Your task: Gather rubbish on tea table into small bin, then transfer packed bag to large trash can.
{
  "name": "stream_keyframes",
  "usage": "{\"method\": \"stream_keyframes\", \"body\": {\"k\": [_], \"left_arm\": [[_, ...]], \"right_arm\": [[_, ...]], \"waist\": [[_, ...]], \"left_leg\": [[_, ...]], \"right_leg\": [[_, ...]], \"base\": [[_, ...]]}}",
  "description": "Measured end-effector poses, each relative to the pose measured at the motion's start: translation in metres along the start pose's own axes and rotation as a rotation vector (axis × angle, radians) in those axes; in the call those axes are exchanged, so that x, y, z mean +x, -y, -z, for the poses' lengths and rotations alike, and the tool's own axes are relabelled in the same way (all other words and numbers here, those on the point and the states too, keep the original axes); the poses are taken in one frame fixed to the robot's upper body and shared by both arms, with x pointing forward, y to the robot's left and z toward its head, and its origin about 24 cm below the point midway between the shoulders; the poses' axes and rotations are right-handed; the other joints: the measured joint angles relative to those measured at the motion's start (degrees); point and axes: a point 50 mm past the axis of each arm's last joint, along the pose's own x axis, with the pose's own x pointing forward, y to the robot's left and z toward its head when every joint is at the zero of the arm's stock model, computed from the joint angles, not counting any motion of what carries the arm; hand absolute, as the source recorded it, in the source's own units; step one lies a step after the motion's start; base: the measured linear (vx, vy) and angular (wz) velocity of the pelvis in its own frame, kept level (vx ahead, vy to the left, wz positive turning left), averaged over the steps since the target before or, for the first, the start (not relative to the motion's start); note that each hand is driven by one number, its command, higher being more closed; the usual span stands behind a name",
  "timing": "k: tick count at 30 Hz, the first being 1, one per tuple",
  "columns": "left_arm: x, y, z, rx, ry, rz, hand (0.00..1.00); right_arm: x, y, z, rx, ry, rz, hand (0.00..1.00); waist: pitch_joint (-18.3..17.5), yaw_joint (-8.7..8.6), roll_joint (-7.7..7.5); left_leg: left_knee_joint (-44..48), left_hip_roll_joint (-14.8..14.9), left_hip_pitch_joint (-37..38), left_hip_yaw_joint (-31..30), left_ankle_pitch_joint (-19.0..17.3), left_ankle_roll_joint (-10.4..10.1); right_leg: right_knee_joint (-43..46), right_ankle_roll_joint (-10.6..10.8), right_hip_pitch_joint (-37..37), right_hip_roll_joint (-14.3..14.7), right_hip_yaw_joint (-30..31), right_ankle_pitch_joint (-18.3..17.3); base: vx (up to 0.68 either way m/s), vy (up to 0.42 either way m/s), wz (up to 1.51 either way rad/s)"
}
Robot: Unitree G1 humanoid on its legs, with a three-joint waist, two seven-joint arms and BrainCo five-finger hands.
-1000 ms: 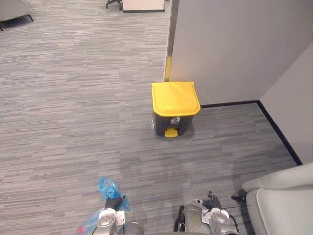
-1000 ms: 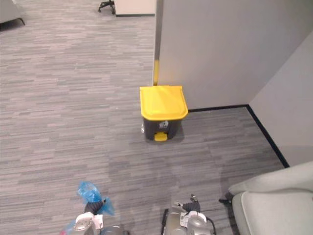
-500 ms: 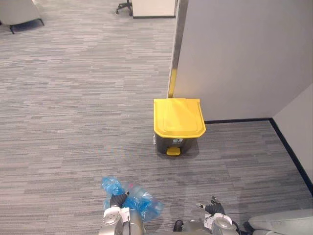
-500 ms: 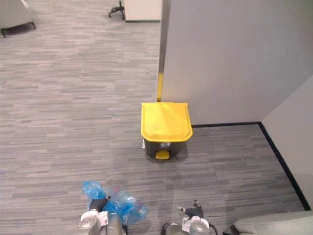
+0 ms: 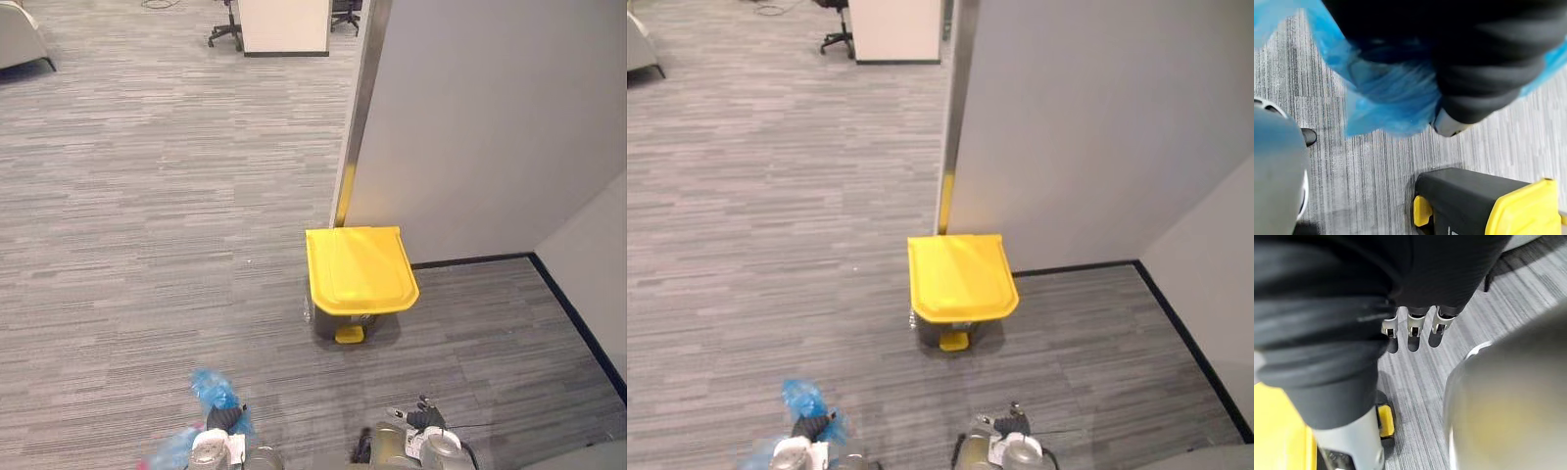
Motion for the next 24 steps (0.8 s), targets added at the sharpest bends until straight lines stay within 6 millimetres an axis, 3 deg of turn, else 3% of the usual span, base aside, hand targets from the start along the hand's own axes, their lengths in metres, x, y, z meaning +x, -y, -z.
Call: {"method": "stream_keyframes", "body": {"k": [1, 3, 6, 8, 10, 12, 14, 15, 18, 24], "left_arm": [[0.0, 0.0, 0.001, -0.003, -0.008, -0.003, 1.0], [0.0, 0.008, 0.001, -0.027, -0.011, 0.008, 1.0], [0.001, 0.011, -0.002, -0.053, -0.005, 0.006, 1.0], [0.001, 0.013, -0.003, -0.06, -0.003, 0.01, 1.0], [0.0, 0.017, -0.009, -0.092, 0.029, 0.017, 1.0], [0.0, 0.021, -0.012, -0.114, 0.042, 0.028, 1.0], [0.0, 0.024, -0.017, -0.118, 0.057, 0.039, 1.0], [0.0, 0.025, -0.017, -0.118, 0.056, 0.041, 1.0], [0.002, 0.023, -0.018, -0.068, 0.059, 0.054, 1.0], [0.001, 0.018, -0.007, -0.014, 0.017, 0.057, 1.0]], "right_arm": [[0.0, 0.003, 0.002, -0.005, -0.007, 0.006, 0.0], [0.002, 0.011, -0.001, -0.008, -0.004, 0.028, 0.0], [0.002, 0.014, 0.0, 0.03, -0.011, 0.045, 0.0], [0.0, 0.011, 0.005, 0.035, -0.017, 0.038, 0.0], [0.0, 0.01, 0.005, 0.035, -0.013, 0.035, 0.0], [0.0, 0.009, 0.004, 0.039, -0.013, 0.035, 0.0], [0.0, 0.007, 0.003, 0.051, -0.009, 0.031, 0.0], [0.0, 0.01, 0.002, 0.051, -0.005, 0.04, 0.0], [-0.002, 0.005, 0.011, 0.065, -0.037, 0.029, 0.0], [-0.002, 0.007, 0.011, 0.068, -0.039, 0.035, 0.0]], "waist": [[0.51, -0.31, 0.29], [0.57, -0.26, 2.85], [0.8, -0.65, 3.34], [0.95, -0.62, 3.23], [0.98, 0.01, 3.29], [0.98, 0.21, 3.33], [0.82, 0.46, 3.58], [0.62, 0.54, 3.87], [-0.34, 0.71, 1.68], [-0.75, 0.71, 2.01]], "left_leg": [[0.12, -0.04, 0.31, -1.29, -0.29, -0.64], [-1.28, 1.84, 0.99, -3.65, -0.34, -0.99], [0.93, 3.78, 0.63, -5.16, -0.09, -1.8], [13.22, 6.35, -3.45, -5.98, -1.34, -3.7], [29.41, 9.68, -10.32, -5.71, -2.09, -4.23], [31.09, 10.87, -13.35, -4.14, -3.17, -2.88], [23.67, 11.38, -14.73, -2.97, -1.61, -0.71], [18.69, 10.98, -14.5, -2.81, -0.99, -1.64], [9.3, 5.57, -10.9, -2.4, 0.4, -1.11], [4.34, 1.72, -8.06, -1.12, 2.15, 0.39]], "right_leg": [[0.23, -2.2, 1.06, 0.7, -0.02, 0.99], [-1.05, -2.96, 1.98, 2.68, -1.25, 0.27], [-2.47, -3.66, 3.88, 4.26, -2.98, -1.37], [-5.32, -3.78, 7.94, 5.26, -4.1, -1.45], [-6.91, -4.32, 11.06, 5.86, -4.56, -1.67], [-7.83, -4.27, 12.79, 5.73, -4.29, -1.64], [-7.57, -3.07, 13.13, 5.08, -3.5, -1.71], [-7.64, -1.17, 12.97, 5.04, -3.11, -1.8], [-11.73, 1.37, 13.16, 2.3, -1.97, 0.28], [-15.92, 2.7, 14.98, 0.24, -0.08, 2.63]], "base": [[0.23, -0.16, 0.2], [0.23, -0.126, 0.01], [0.27, -0.171, 0.18], [0.21, -0.091, 0.21], [0.19, 0.027, -0.05], [0.15, 0.107, -0.12], [0.13, 0.181, -0.14], [0.13, 0.204, -0.03], [0.1, 0.167, 0.08], [0.03, 0.112, -0.04]]}}
